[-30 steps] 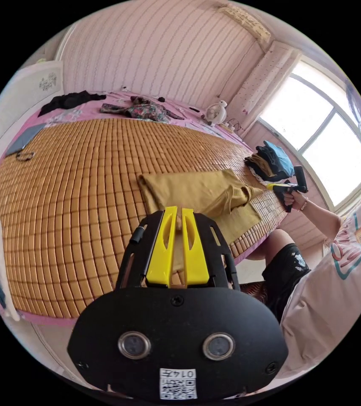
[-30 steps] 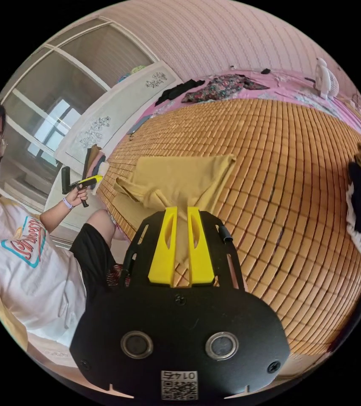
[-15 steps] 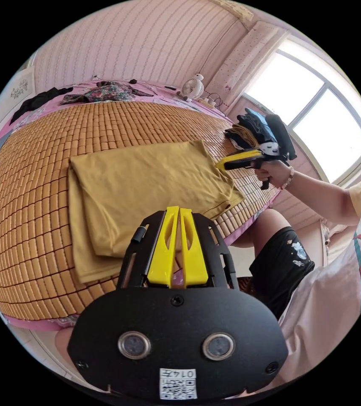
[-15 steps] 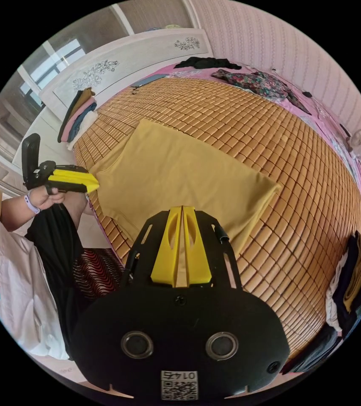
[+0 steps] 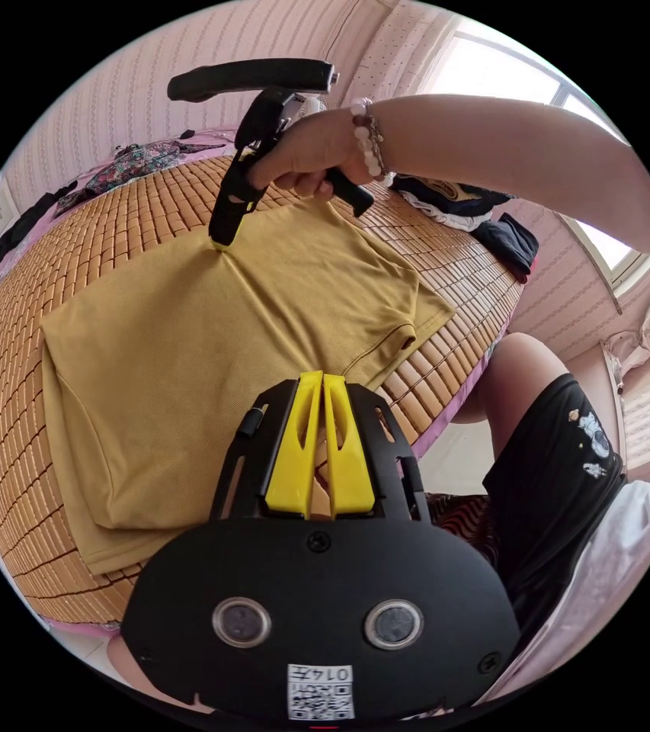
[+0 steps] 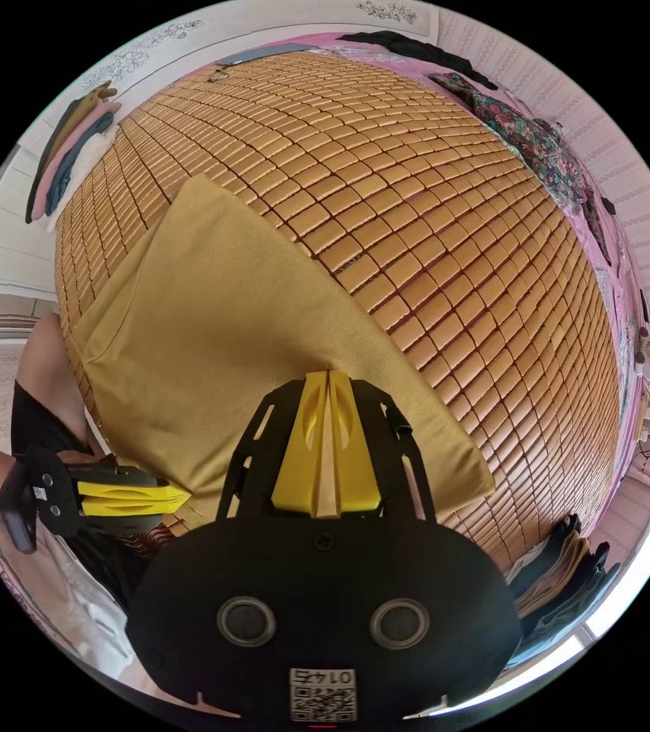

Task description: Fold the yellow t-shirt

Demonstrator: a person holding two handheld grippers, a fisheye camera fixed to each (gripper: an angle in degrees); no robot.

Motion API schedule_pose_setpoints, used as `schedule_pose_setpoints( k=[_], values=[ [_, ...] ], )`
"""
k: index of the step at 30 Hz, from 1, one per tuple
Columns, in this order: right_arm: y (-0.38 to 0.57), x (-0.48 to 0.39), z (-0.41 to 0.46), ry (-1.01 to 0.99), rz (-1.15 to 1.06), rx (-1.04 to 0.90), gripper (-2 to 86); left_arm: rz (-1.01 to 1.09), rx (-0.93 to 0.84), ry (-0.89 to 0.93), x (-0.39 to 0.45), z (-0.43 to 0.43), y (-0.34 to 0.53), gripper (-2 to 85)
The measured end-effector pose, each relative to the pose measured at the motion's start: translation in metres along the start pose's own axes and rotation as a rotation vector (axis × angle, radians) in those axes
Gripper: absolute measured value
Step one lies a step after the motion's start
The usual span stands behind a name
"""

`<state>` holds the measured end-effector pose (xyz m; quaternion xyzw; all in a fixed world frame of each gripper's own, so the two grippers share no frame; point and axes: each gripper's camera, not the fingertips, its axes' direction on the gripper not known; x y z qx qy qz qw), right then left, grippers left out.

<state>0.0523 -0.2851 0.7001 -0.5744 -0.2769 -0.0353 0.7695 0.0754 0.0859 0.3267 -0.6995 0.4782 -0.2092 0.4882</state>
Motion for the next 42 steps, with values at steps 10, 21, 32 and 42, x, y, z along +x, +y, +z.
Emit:
schedule_pose_setpoints(
  k=[10,21,32,42],
  values=[
    [-0.024,0.005,0.007,0.038,-0.058,-0.04,0.1,0.05,0.001,-0.02,0.021,0.017,0.009,-0.7],
    [0.106,0.067,-0.016,-0.173,0.317,0.389,1.9,0.058,0.162,0.092,0.036,0.012,0.017,-0.4],
    [0.346,0.057,0.039,-0.293,0.775,0.37,6.2,0.216,0.194,0.213,0.084,0.04,-0.012,11.4],
    [0.41,0.069,0.066,-0.403,0.831,0.471,3.0,0.347,0.088,0.243,0.129,0.081,-0.045,14.0]
  ],
)
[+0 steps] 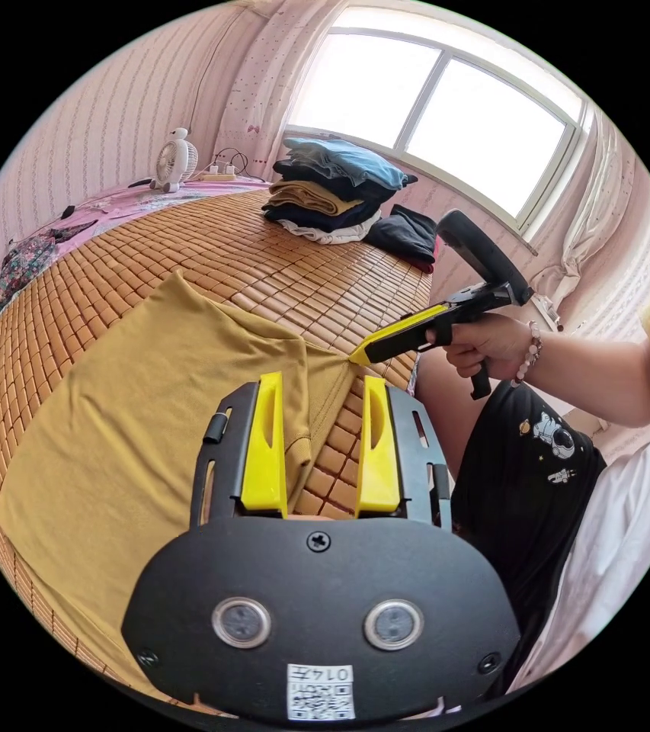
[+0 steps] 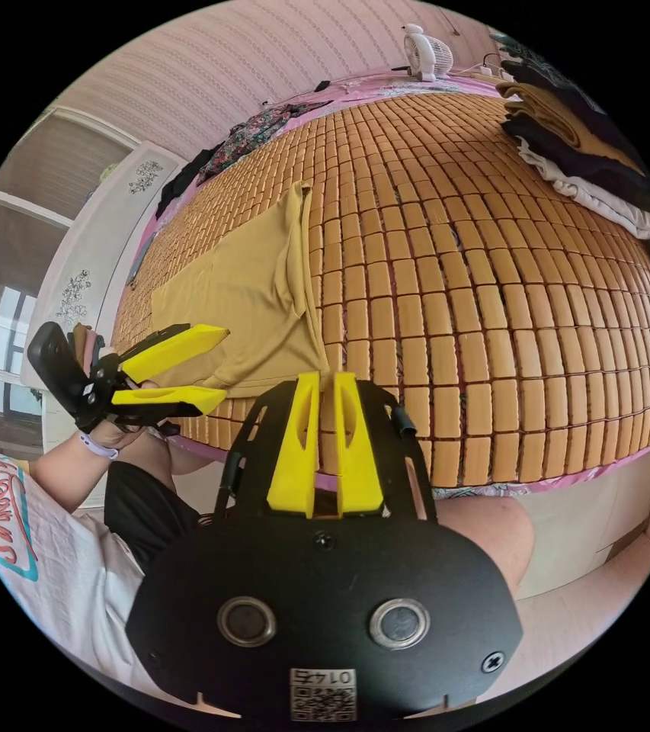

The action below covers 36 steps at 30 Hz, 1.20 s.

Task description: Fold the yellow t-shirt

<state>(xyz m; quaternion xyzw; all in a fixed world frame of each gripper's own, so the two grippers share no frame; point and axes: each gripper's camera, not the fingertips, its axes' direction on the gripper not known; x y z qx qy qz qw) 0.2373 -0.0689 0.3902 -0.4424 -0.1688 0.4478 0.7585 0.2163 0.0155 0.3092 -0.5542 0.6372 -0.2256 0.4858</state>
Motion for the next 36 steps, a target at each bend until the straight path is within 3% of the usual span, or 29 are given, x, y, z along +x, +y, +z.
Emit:
schedule_pose_setpoints(
  k=[5,10,15,22,24,28,36],
  values=[
    [0.011,0.033,-0.007,-0.151,0.049,0.047,1.1,0.036,-0.04,-0.004,0.012,0.027,-0.018,15.2],
    [0.013,0.042,0.001,-0.043,-0.042,0.025,2.0,0.054,-0.084,-0.028,0.022,0.045,-0.026,16.2],
    [0.013,0.056,0.007,-0.066,-0.073,-0.025,2.0,0.056,-0.129,-0.086,0.027,0.055,-0.026,16.8],
    [0.018,0.088,-0.008,-0.495,0.045,0.121,1.6,0.111,-0.123,-0.105,0.04,0.062,-0.039,12.8],
    [0.021,0.088,-0.006,-0.538,0.053,0.131,1.8,0.103,-0.108,-0.124,0.039,0.062,-0.044,10.7],
    [0.029,0.089,0.0,-0.51,0.069,0.133,2.4,0.049,-0.157,-0.194,0.034,0.06,-0.043,7.3],
    [0.033,0.12,0.004,-0.361,0.244,0.299,6.7,0.185,-0.197,-0.146,0.073,0.031,-0.006,-0.1]
  ],
)
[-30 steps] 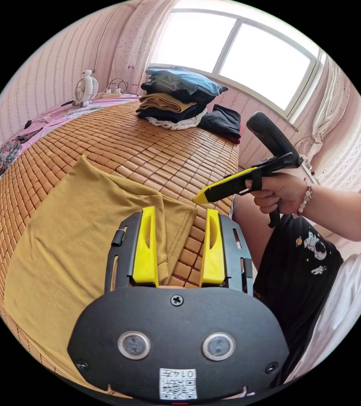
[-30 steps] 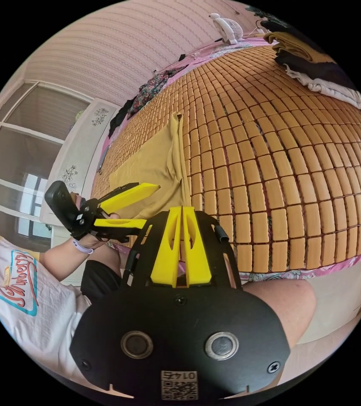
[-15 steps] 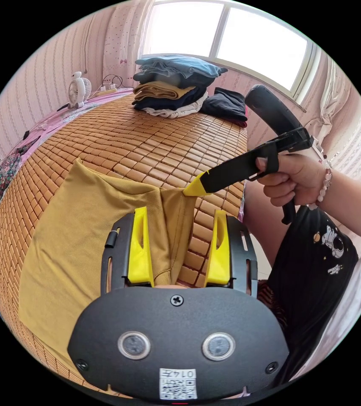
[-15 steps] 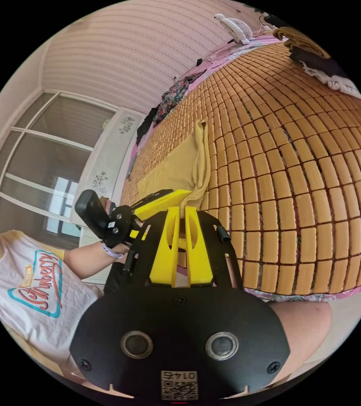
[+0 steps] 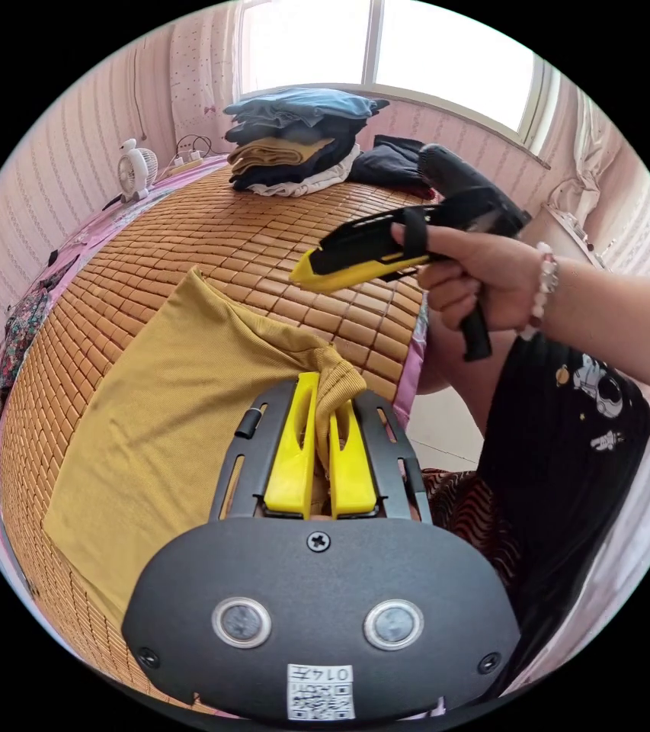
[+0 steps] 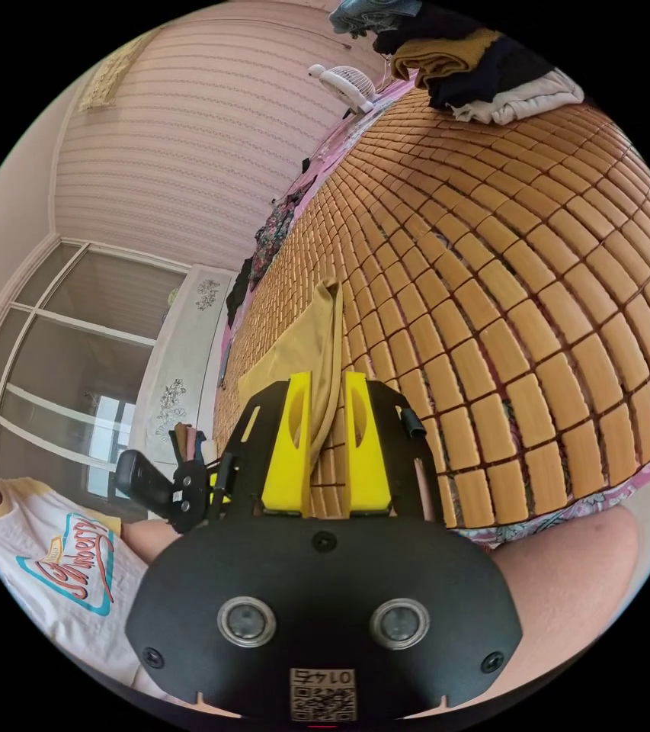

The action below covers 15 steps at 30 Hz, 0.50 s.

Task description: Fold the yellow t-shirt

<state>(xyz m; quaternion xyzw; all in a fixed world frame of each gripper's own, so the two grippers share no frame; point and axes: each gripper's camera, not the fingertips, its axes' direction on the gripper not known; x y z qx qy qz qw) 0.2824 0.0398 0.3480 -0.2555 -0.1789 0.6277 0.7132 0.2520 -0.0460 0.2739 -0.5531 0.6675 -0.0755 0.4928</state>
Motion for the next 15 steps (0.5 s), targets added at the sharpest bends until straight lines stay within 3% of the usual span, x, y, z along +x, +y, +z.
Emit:
schedule_pose_setpoints(
  k=[3,8,15],
  values=[
    [-0.008,-0.005,0.012,0.043,-0.028,0.021,8.8,0.012,0.01,0.053,0.011,-0.016,0.019,-0.3],
    [-0.009,-0.016,0.035,0.104,-0.08,0.022,5.1,-0.043,-0.017,0.119,0.012,-0.031,0.041,-0.5],
    [0.003,-0.036,0.008,0.119,-0.12,0.077,1.7,-0.062,0.117,0.115,0.004,-0.078,0.059,-0.5]
  ],
)
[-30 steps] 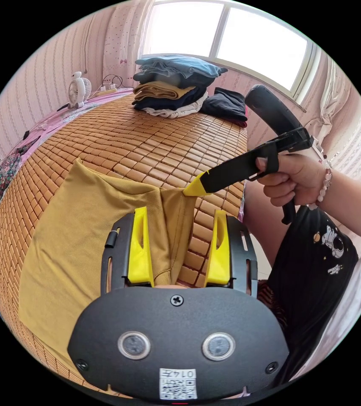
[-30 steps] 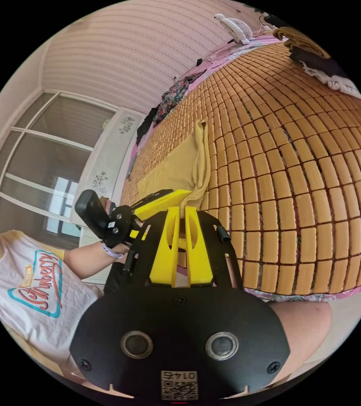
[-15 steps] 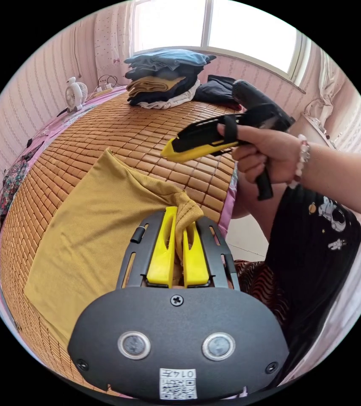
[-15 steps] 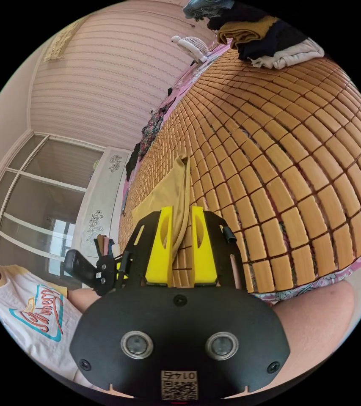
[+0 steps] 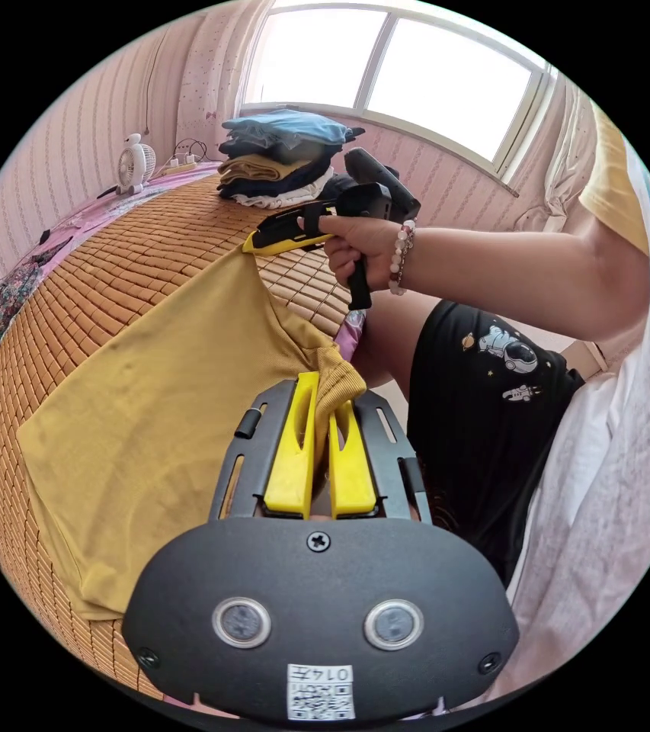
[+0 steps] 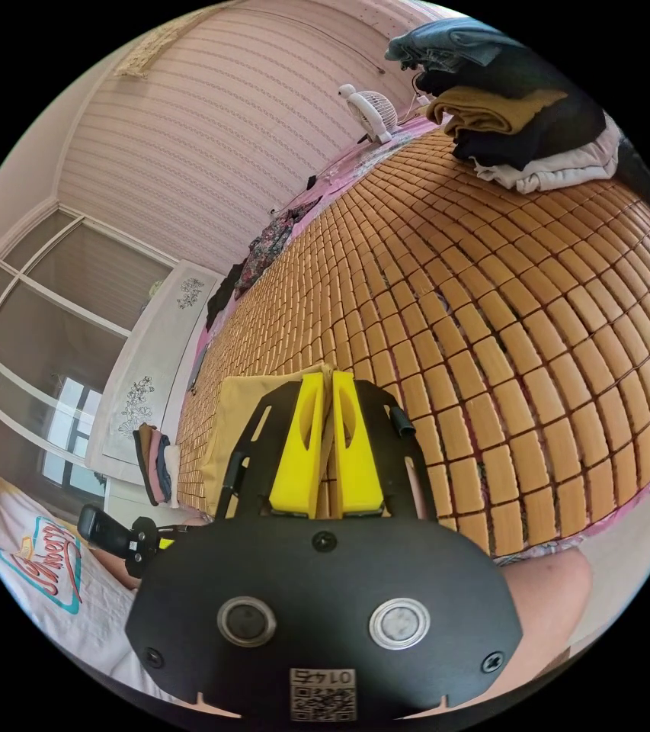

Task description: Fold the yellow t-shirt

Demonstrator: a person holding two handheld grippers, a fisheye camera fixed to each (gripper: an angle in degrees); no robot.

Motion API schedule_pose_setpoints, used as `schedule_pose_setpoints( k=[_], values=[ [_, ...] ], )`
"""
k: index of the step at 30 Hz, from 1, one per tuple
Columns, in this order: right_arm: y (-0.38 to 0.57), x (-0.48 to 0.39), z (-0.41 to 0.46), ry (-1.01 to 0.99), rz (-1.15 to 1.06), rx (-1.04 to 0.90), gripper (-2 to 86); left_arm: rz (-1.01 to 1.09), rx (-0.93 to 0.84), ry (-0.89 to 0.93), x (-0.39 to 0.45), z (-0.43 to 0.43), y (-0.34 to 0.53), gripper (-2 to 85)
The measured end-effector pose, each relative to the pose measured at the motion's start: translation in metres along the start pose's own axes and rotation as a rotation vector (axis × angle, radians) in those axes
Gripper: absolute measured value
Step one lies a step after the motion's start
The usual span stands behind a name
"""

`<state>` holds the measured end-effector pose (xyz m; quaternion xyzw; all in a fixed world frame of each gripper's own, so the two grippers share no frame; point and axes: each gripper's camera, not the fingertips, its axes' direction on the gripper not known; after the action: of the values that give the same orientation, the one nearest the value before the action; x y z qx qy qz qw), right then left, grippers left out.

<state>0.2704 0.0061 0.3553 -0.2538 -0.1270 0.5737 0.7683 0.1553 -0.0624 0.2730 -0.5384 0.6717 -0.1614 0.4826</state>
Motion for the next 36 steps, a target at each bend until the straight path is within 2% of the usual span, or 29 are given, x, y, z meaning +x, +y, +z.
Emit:
schedule_pose_setpoints(
  k=[4,7,10,12,16,18,21,29,33,36],
  values=[
    [-0.001,-0.027,-0.041,0.029,-0.056,0.058,1.5,0.011,0.143,-0.027,0.003,-0.038,0.005,-0.5],
    [-0.011,-0.064,-0.047,0.031,-0.155,0.074,1.5,-0.099,0.277,-0.013,-0.011,-0.072,0.014,-0.4],
    [-0.032,-0.108,-0.014,-0.029,-0.239,0.029,1.8,-0.243,0.366,-0.046,-0.036,-0.106,0.031,-0.3],
    [-0.046,-0.136,0.022,-0.073,-0.283,-0.024,2.0,-0.345,0.395,-0.139,-0.063,-0.132,0.05,0.6],
    [-0.061,-0.198,0.125,-0.047,-0.433,-0.13,3.2,-0.55,0.351,-0.323,-0.113,-0.159,0.091,3.1],
    [-0.062,-0.208,0.168,-0.005,-0.453,-0.193,4.6,-0.738,0.287,-0.432,-0.146,-0.168,0.127,4.7],
    [-0.057,-0.219,0.21,0.051,-0.495,-0.26,6.8,-0.865,0.26,-0.471,-0.169,-0.18,0.161,6.5],
    [-0.035,-0.237,0.268,0.257,-0.676,-0.378,9.9,-0.832,0.248,-0.439,-0.181,-0.176,0.174,10.2],
    [-0.018,-0.238,0.296,0.357,-0.731,-0.469,10.6,-0.813,0.164,-0.436,-0.188,-0.159,0.172,9.0],
    [-0.013,-0.238,0.296,0.281,-0.698,-0.466,7.9,-0.811,0.177,-0.453,-0.179,-0.166,0.175,8.1]
  ],
)
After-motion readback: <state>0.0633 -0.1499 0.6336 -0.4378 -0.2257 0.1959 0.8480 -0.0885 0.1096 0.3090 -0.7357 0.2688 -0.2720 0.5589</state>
